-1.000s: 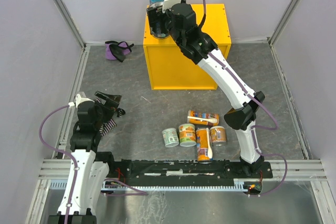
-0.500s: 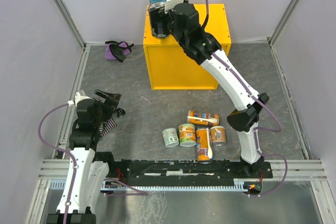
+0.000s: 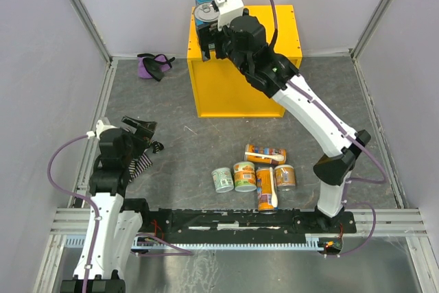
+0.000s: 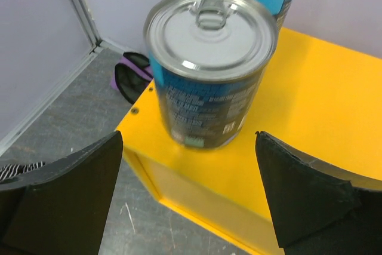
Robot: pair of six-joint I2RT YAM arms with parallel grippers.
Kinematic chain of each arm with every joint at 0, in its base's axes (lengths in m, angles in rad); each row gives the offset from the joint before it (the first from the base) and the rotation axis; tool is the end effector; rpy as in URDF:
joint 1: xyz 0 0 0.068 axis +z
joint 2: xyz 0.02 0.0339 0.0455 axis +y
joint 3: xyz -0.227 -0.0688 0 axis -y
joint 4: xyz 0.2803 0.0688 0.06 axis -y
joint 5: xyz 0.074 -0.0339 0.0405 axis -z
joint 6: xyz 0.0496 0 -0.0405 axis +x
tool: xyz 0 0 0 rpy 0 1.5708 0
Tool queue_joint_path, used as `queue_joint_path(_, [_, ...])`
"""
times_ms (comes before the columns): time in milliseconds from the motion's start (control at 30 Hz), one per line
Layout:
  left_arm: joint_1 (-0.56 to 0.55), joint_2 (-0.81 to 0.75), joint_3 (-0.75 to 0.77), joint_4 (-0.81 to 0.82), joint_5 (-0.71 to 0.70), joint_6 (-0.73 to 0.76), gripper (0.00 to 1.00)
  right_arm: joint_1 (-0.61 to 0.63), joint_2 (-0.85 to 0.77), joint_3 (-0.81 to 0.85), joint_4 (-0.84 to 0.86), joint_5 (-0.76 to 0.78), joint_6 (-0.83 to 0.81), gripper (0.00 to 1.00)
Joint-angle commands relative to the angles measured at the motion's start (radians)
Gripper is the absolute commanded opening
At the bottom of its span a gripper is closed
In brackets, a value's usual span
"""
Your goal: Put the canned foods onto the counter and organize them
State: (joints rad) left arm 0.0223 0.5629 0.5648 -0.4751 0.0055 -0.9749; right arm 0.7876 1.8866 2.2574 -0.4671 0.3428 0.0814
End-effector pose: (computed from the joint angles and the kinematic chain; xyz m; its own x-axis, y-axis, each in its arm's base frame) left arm 0.2182 0.0046 0.2388 -0.2413 -0.8332 -0.4975 -0.3869 0.5528 -0.7381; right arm 0.3294 0.3073 0.4752 -0.1027 0.0054 -0.9947 -0.4244 0.9041 0.0487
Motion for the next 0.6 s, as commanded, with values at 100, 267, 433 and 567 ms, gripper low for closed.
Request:
queue_joint_path(100, [0.005,-0.033,0.063,-0.015,-0.028,0.032,0.99,0.067,-0.213,-0.186,0.048,0.074,0.011,0.99])
queue_joint_path(267, [0.004,-0.077,0.051,-0.04,-0.011,0.006,0.98,0.125,-0.377,-0.358,0.018,0.157,0.044,0.99])
queue_joint_path(433, [0.005,-0.125,0.034,-0.058,0.015,-0.023,0.97,0.195,-0.533,-0.546,-0.069,0.256,0.097,0.99])
queue_joint_path(567, [0.005,-0.158,0.017,-0.07,0.033,-0.044,0.96,0.23,-0.63,-0.665,-0.212,0.275,0.164,0.97])
